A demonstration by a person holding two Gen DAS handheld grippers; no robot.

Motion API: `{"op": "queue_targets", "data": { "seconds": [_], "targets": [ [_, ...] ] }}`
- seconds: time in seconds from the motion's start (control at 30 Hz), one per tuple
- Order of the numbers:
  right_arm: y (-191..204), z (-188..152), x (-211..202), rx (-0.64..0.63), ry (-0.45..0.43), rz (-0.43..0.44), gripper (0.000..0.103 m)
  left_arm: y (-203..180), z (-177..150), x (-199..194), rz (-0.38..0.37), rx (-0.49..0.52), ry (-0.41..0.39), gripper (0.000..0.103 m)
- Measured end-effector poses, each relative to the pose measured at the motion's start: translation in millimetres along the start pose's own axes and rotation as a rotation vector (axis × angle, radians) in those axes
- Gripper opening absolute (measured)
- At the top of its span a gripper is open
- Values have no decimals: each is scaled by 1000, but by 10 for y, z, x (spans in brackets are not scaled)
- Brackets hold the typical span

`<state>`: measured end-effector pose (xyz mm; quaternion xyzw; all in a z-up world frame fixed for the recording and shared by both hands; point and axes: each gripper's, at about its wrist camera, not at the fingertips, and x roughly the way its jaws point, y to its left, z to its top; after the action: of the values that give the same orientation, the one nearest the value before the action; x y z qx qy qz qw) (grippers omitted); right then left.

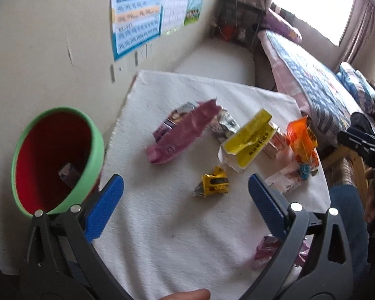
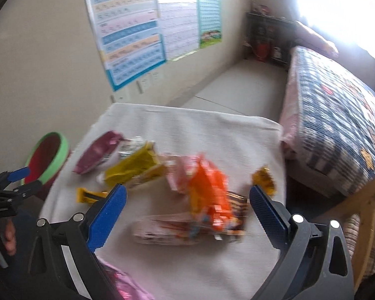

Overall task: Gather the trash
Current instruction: 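Move both tools back over the remaining wrappers on the table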

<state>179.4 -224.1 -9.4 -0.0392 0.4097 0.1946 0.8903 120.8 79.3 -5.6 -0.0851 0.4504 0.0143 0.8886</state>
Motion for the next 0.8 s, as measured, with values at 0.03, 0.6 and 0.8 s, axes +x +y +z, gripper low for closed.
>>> {"op": "queue_targets", "data": {
  "seconds": [0.03,0.6,0.8],
  "targets": [
    [-90,6,17,12,1,-13,95,-20,40,25,8,3,3,98],
    [-913,38,491,81,96,-128,95,-179,459,614,26,118,71,98],
    [-1071,13,747,98,147,-126,86,-144,520,829,20,145,109,98]
  ]
}}
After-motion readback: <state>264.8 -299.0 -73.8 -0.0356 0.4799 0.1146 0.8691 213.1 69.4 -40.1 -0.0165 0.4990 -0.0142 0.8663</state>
